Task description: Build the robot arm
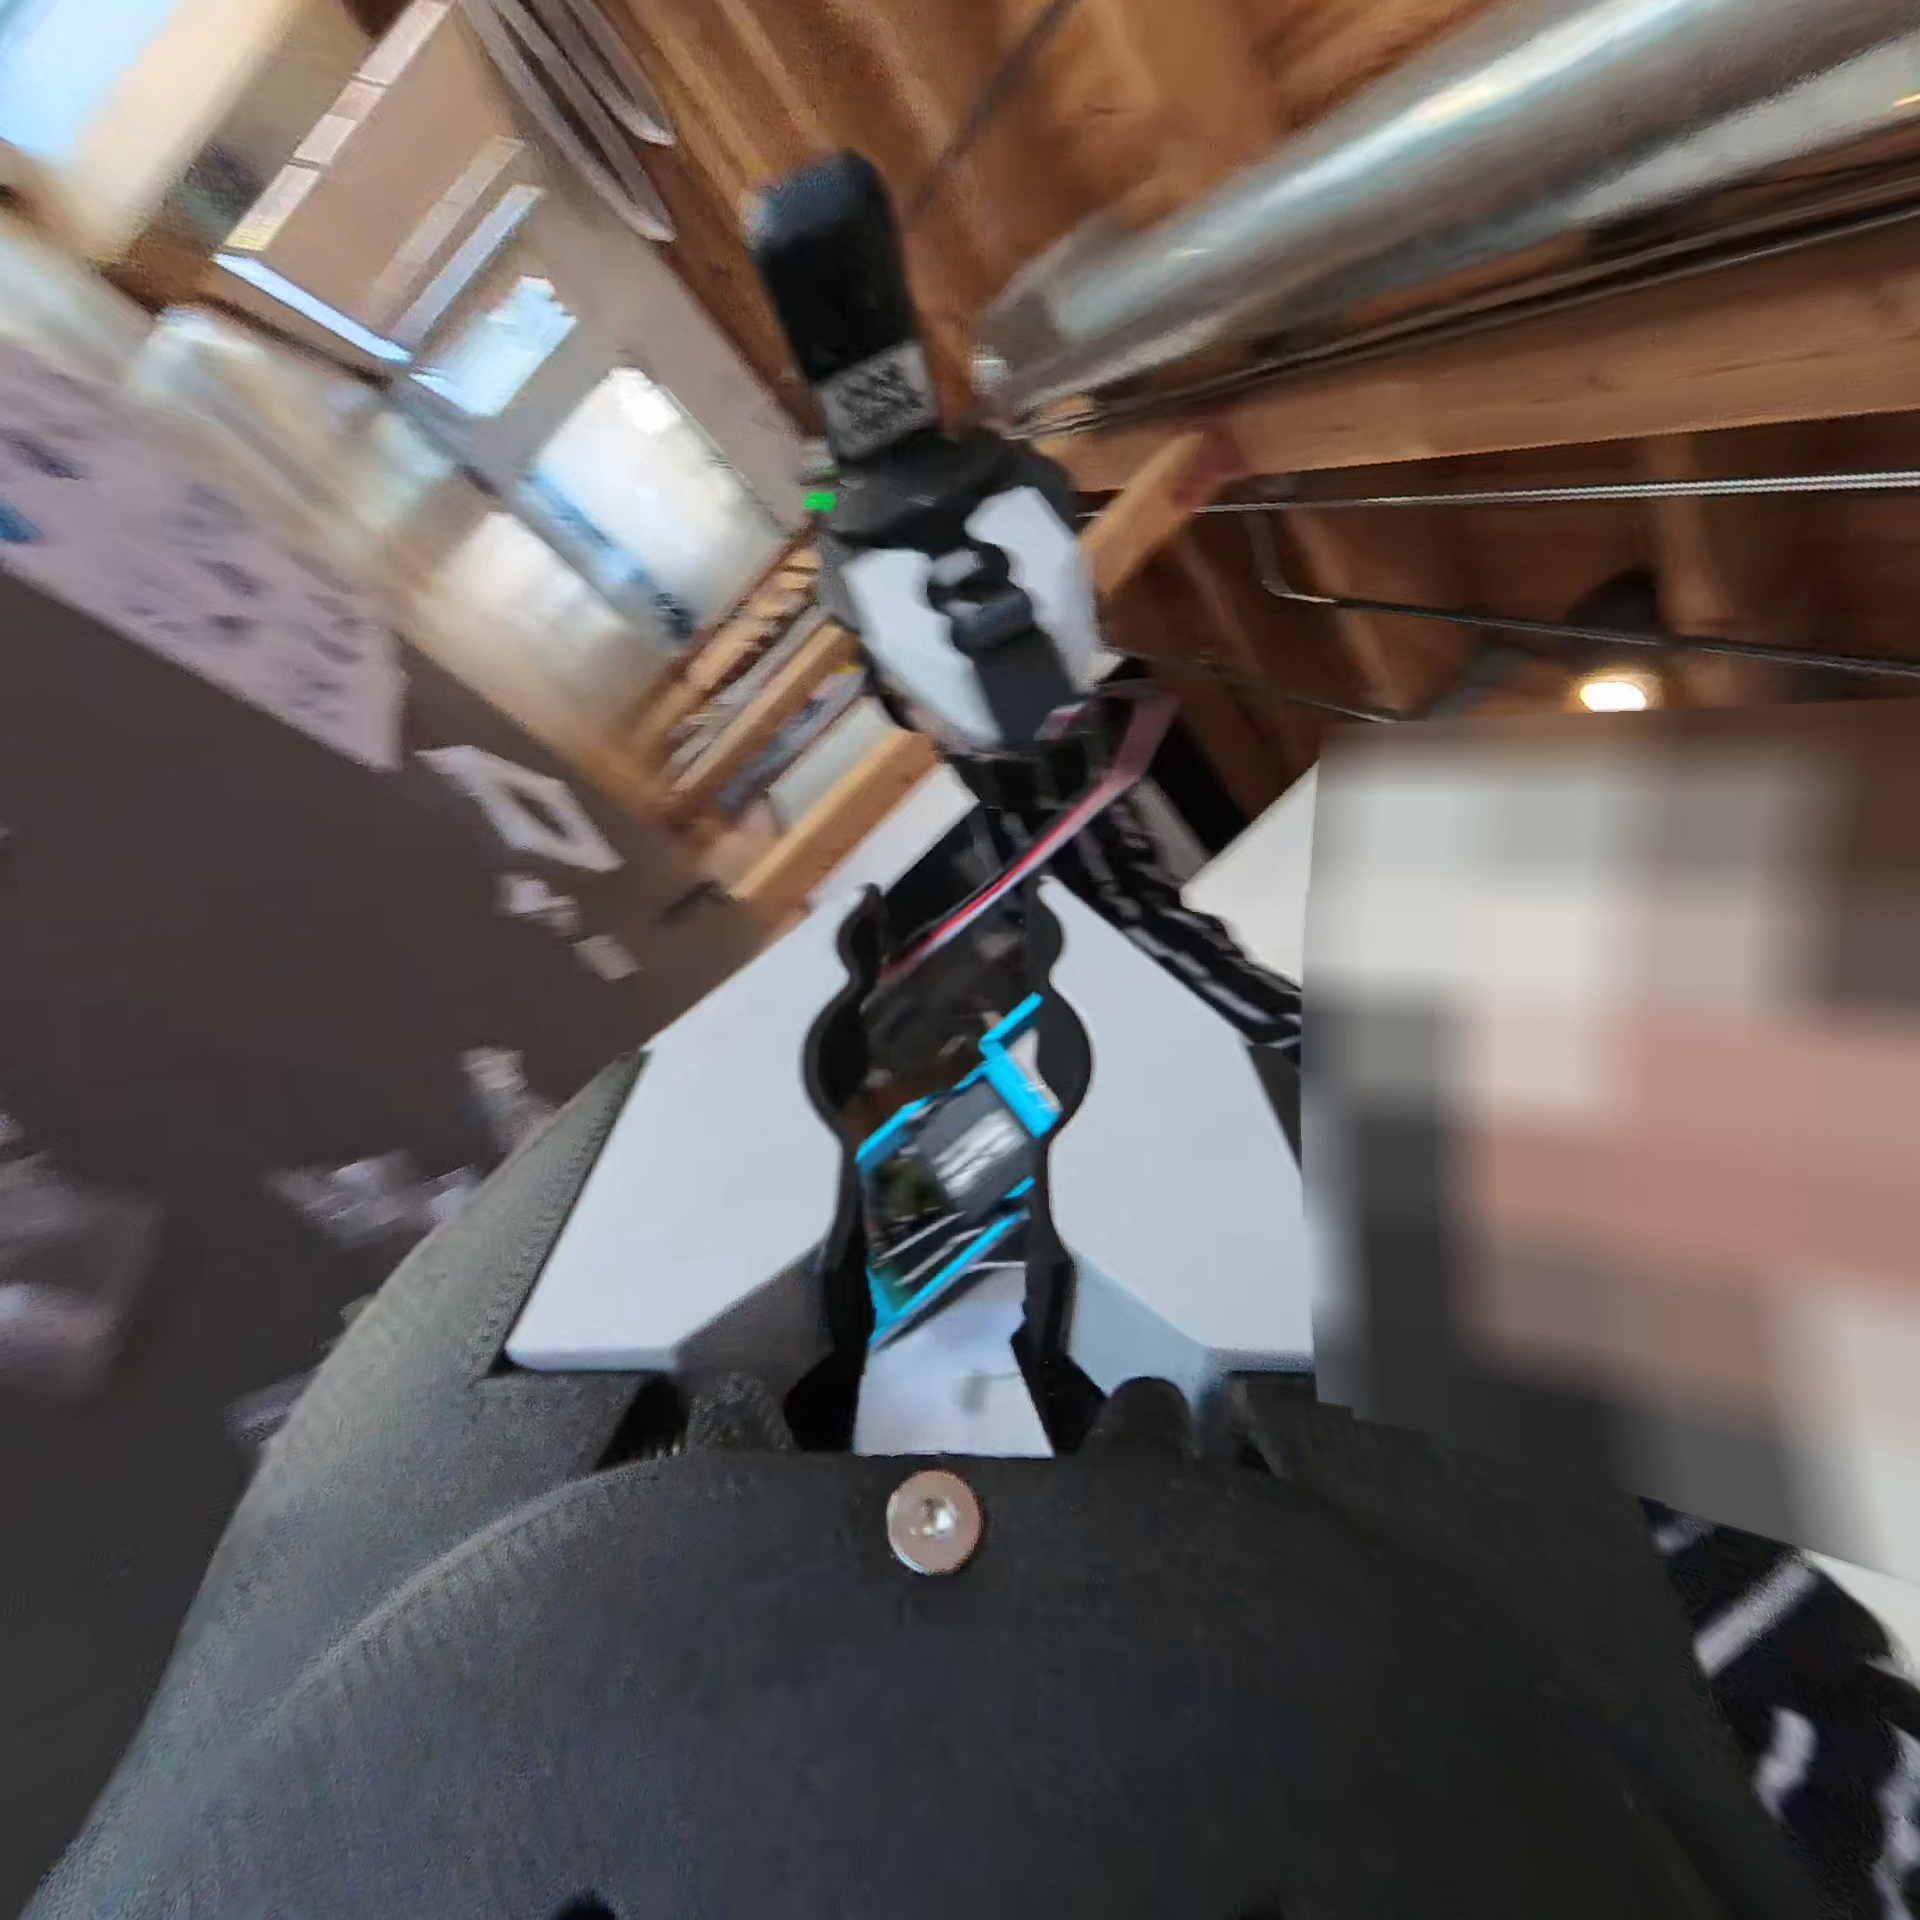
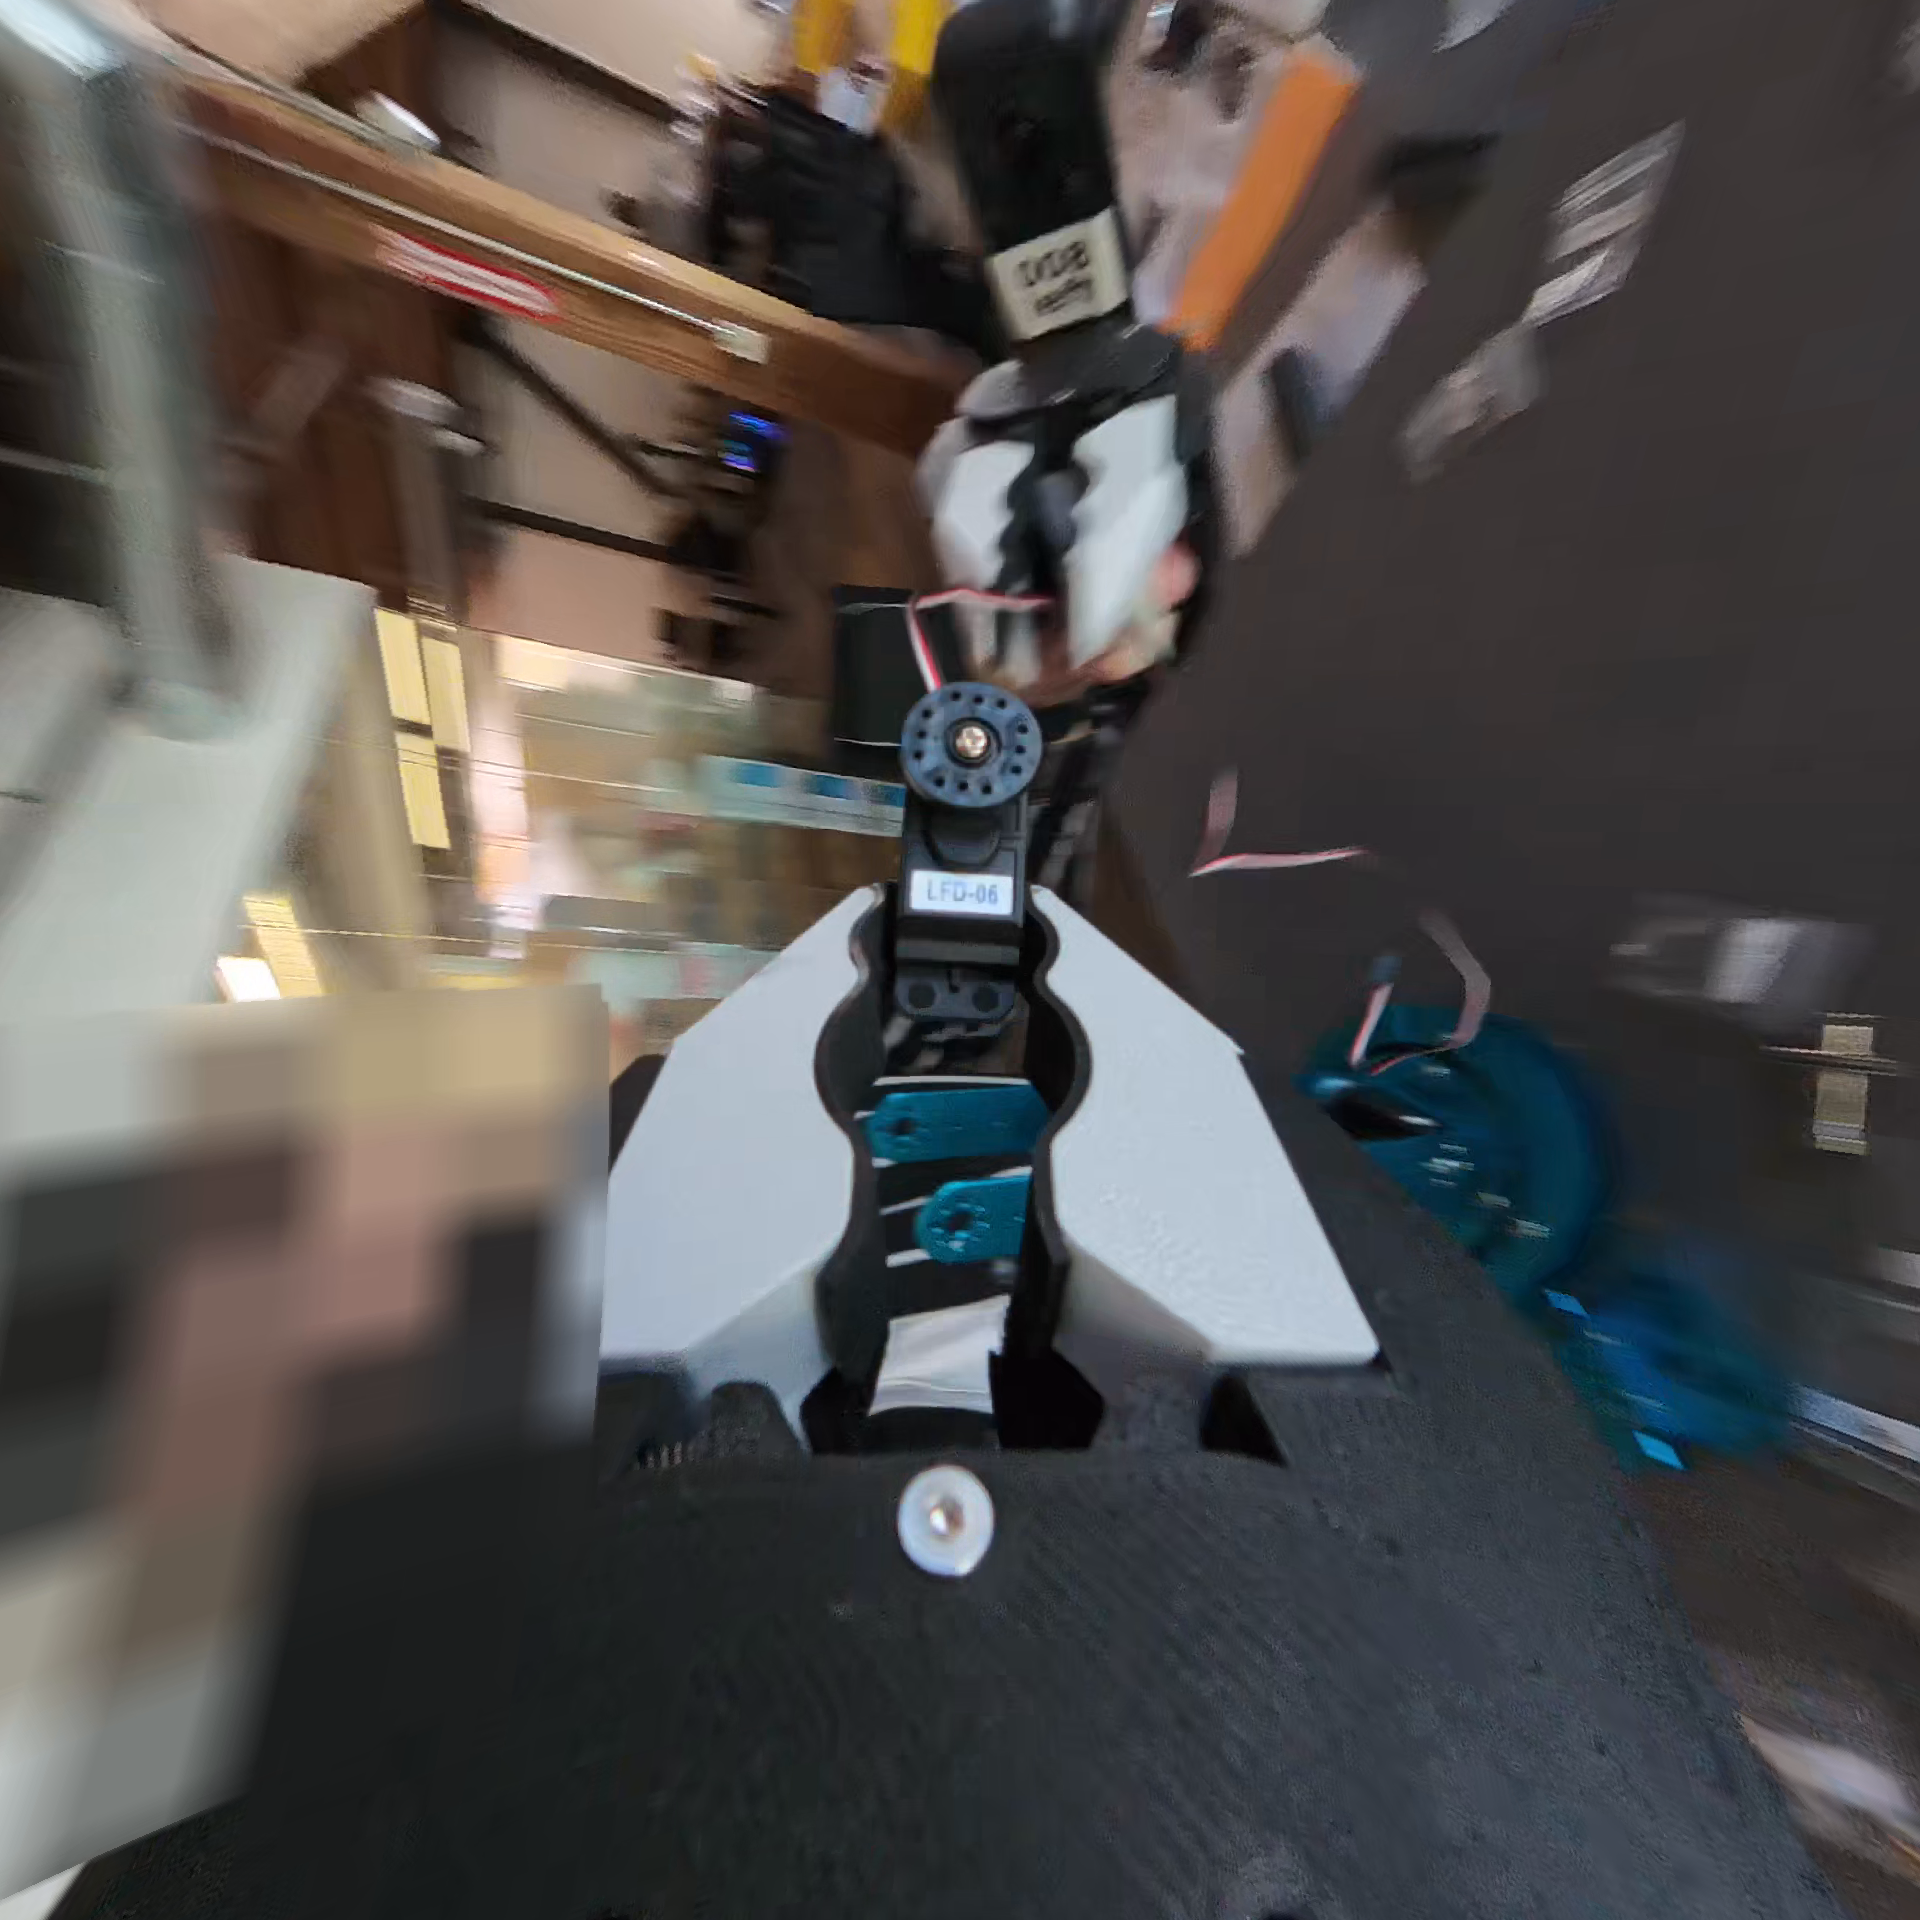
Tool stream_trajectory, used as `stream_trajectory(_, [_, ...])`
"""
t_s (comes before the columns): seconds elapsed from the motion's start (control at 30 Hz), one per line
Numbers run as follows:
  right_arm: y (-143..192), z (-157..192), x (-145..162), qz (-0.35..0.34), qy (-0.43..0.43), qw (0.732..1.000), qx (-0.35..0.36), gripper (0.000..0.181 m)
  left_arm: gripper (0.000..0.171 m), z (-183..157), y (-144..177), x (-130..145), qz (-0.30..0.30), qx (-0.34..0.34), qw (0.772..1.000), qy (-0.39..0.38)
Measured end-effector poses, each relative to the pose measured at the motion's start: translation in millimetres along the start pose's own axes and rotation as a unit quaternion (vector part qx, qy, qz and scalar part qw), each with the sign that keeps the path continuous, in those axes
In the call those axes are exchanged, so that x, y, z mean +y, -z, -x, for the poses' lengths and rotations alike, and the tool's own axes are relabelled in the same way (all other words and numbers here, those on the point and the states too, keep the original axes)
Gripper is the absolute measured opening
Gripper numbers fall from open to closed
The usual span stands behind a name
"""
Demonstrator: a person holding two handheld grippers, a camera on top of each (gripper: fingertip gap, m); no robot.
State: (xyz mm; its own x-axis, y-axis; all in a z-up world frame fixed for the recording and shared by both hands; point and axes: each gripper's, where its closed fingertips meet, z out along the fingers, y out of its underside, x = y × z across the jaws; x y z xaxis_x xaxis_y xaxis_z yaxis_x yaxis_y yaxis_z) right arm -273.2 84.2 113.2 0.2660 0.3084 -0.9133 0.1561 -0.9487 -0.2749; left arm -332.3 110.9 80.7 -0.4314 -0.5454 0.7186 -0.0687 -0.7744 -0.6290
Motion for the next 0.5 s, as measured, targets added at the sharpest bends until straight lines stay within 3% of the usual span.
stream_trajectory(0.03, [-3,2,2,-0.007,-0.028,0.999,-0.035,0.019,0.039,14,8,0,0.005,-0.035,0.999,-0.004])
stream_trajectory(0.07, [-7,4,5,-0.007,-0.045,0.997,-0.06,0.019,0.052,24,15,4,0.019,-0.06,0.998,0.003])
stream_trajectory(0.13, [-17,9,15,0.001,-0.056,0.995,-0.088,0.019,0.059,32,28,6,0.028,-0.086,0.996,0.028])
stream_trajectory(0.23, [-26,19,25,-0.007,-0.057,0.993,-0.102,0.019,0.046,21,54,-11,-0.03,-0.179,0.983,-0.021])
stream_trajectory(0.3, [-26,20,27,-0.03,-0.068,0.992,-0.103,0.02,0.03,-25,58,-15,-0.063,-0.22,0.965,-0.126])
stream_trajectory(0.4, [-20,3,24,-0.07,-0.117,0.987,-0.084,0.02,0.016,-101,27,11,-0.057,-0.218,0.947,-0.231])
stream_trajectory(0.5, [-14,-21,18,-0.097,-0.169,0.98,-0.051,0.02,0.013,-103,-17,49,0.036,-0.241,0.938,-0.245])
